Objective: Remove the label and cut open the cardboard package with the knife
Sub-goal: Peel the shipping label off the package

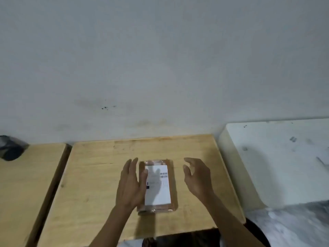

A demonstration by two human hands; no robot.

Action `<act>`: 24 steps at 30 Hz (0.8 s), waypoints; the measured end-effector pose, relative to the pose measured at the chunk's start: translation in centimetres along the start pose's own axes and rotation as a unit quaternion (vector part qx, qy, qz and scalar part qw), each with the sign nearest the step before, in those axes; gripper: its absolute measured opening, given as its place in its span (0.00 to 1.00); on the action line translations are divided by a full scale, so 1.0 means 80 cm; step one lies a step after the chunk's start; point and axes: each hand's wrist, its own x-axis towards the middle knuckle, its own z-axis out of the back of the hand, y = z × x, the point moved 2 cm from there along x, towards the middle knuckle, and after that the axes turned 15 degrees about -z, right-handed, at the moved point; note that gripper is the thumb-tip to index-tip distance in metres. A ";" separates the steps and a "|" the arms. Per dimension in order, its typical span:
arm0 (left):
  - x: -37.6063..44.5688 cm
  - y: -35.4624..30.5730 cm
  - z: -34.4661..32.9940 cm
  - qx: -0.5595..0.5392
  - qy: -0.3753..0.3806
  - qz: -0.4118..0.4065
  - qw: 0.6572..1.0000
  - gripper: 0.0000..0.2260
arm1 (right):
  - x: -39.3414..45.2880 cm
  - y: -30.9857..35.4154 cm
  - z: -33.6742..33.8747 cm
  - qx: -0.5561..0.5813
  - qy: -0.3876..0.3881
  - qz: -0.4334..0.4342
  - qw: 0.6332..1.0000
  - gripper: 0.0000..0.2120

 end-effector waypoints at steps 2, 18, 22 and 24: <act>-0.007 0.013 -0.025 -0.004 0.033 0.044 0.998 0.32 | 0.007 -0.008 -0.029 -0.019 0.044 -0.007 0.999 0.11; -0.010 0.056 -0.130 0.045 0.114 0.116 0.986 0.35 | 0.048 -0.046 -0.140 -0.039 0.177 -0.101 0.978 0.11; -0.015 0.054 -0.131 0.044 0.116 0.129 0.984 0.35 | 0.044 -0.043 -0.140 -0.023 0.161 -0.122 0.979 0.09; -0.016 0.055 -0.129 0.043 0.121 0.119 0.985 0.36 | 0.045 -0.039 -0.141 -0.034 0.152 -0.127 0.980 0.08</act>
